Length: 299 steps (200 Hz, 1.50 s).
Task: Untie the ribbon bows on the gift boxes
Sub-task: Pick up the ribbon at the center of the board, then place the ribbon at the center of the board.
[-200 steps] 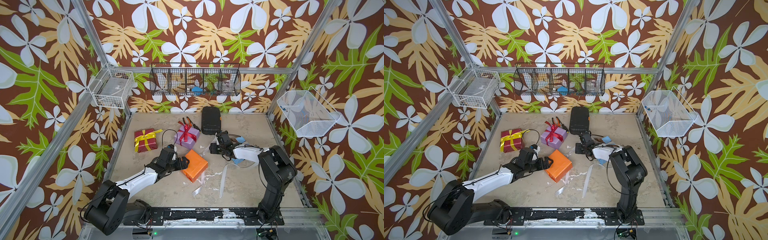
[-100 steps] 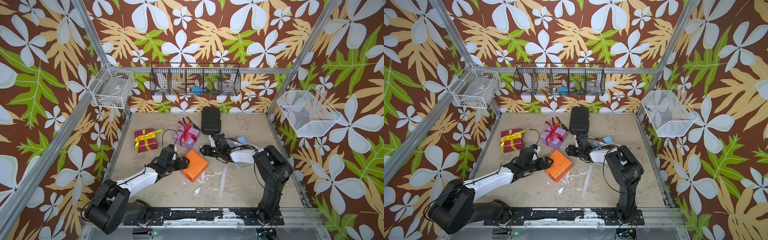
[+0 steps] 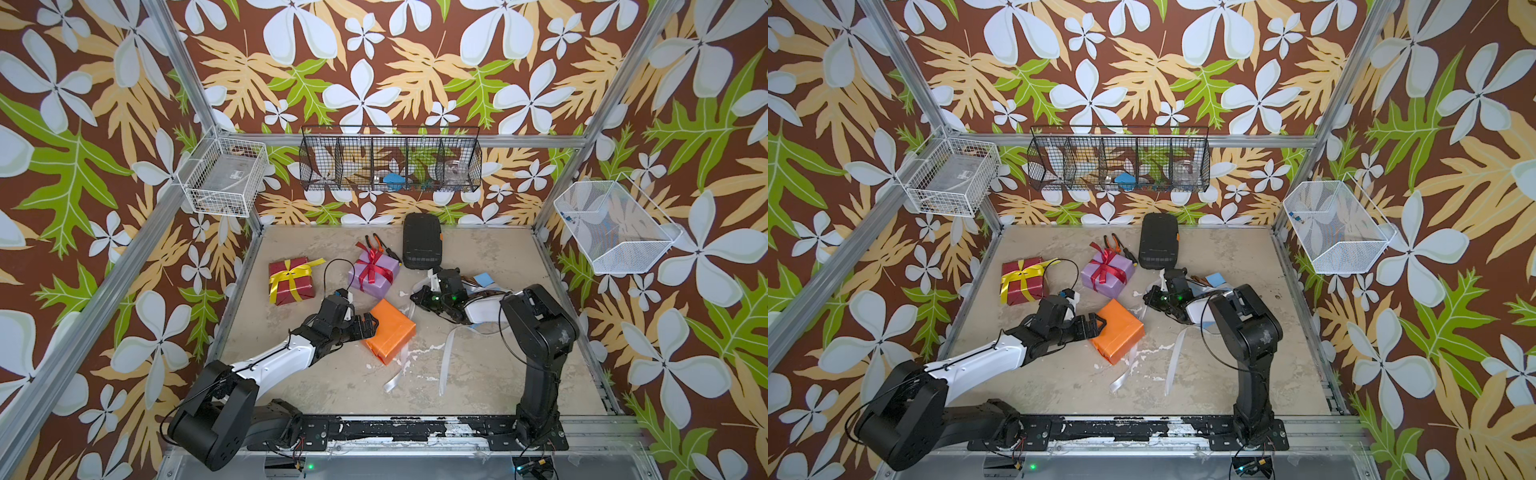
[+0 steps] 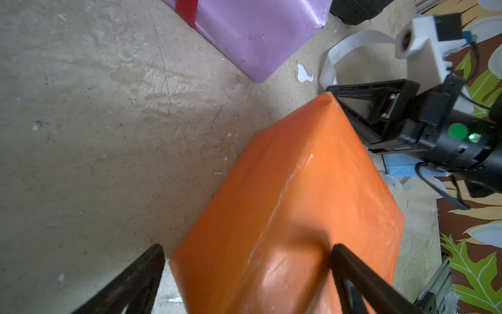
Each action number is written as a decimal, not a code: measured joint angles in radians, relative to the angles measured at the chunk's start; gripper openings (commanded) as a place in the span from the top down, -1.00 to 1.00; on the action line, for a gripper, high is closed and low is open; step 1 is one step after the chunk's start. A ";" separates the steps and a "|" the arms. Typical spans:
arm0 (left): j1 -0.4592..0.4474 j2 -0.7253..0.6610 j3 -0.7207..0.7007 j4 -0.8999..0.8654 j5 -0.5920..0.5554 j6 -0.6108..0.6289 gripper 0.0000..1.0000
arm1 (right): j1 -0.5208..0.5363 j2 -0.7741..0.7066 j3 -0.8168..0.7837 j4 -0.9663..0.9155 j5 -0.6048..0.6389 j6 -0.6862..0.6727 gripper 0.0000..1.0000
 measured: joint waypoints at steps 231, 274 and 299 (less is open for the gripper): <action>-0.008 -0.122 0.183 0.044 0.047 0.038 -0.95 | 0.076 -0.309 0.980 -0.818 0.029 -0.607 1.00; -0.024 -0.108 0.197 0.095 0.081 0.047 -0.94 | 0.113 -0.441 0.977 -0.925 0.217 -0.678 1.00; -0.025 -0.089 0.188 0.097 0.099 0.061 -0.94 | 0.113 -0.610 0.782 -0.932 0.407 -0.694 1.00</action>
